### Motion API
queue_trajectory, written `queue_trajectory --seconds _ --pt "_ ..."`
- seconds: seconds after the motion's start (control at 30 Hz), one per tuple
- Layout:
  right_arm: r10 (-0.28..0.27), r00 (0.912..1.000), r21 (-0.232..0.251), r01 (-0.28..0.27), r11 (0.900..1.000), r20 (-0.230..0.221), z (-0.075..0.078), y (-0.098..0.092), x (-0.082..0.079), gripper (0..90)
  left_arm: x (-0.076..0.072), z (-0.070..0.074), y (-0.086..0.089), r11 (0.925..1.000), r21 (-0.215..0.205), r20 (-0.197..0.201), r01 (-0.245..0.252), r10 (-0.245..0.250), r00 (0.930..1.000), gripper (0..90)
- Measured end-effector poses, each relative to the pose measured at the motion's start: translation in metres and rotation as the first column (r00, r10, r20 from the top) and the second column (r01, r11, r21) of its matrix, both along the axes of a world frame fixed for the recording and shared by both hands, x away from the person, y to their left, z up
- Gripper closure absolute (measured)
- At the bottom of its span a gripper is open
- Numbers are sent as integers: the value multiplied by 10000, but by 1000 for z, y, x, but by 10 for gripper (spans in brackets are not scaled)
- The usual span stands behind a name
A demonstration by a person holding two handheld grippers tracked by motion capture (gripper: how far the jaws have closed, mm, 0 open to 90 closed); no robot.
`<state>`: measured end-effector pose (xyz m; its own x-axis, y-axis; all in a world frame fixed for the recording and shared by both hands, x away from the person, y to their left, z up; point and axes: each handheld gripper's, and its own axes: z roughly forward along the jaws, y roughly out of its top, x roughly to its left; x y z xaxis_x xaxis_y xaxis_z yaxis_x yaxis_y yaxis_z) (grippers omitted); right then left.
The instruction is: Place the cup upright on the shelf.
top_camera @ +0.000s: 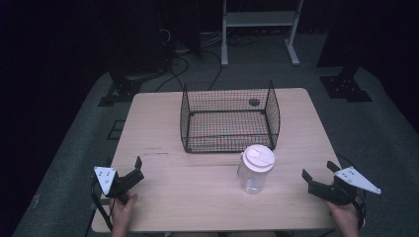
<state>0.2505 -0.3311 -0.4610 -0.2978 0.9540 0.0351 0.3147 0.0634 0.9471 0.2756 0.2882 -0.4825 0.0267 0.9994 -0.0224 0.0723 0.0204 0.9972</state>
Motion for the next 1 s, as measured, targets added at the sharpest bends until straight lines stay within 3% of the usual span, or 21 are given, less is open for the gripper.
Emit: queue_trajectory --seconds 0.53,0.6,1.0 --pt "920 9958 -263 -920 9954 -9 4 19 -3 53 0 0 0 10000 14 -20 13 -13 10000 0" --pt "1295 9916 -323 -1292 9911 50 8 26 -6 53 -1 0 -1 10000 28 -7 -3 3 10000 0" --pt "2205 9750 -756 -2179 9730 274 22 47 -20 53 -1 0 0 10000 20 0 27 -27 10000 0"
